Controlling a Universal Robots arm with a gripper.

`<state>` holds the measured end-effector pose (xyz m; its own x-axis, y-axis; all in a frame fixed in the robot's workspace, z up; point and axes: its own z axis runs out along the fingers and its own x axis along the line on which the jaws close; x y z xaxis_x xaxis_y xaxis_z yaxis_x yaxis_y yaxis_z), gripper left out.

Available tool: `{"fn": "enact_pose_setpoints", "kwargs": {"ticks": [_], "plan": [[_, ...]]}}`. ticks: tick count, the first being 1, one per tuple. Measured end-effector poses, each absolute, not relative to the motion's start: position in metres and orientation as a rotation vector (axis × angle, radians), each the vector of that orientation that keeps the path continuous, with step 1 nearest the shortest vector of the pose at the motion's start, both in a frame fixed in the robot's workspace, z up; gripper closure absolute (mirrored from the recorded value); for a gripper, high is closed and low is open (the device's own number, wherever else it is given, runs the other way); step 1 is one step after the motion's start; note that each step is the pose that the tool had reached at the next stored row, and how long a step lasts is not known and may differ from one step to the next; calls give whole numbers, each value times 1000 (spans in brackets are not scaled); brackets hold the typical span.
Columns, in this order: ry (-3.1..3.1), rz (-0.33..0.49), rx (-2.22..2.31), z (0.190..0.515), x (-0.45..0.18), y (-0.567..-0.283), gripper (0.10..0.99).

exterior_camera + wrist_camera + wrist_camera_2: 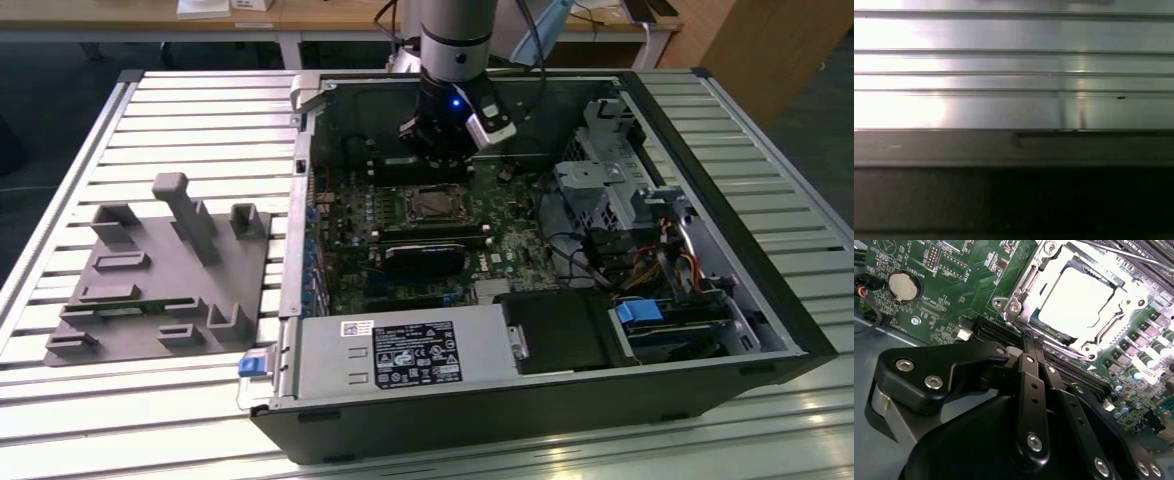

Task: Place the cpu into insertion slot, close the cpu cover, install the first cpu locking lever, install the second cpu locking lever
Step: 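Install the first cpu locking lever, then install the second cpu locking lever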

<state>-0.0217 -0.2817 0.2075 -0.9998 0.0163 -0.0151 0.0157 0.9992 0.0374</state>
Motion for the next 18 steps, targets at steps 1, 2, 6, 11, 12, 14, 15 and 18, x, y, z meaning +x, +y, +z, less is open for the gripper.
{"fn": "enact_pose_setpoints", "kwargs": {"ticks": [1,2,6,11,12,14,15,18], "plan": [[3125,59,25,207,-22,-282,980],[3125,58,25,207,-22,-282,980],[3126,58,25,208,-22,-283,980],[3126,58,25,208,-22,-284,980],[3126,58,25,208,-22,-285,980],[3126,58,25,207,-22,-285,980],[3126,58,25,207,-22,-286,980],[3126,58,25,208,-22,-286,980]]}}
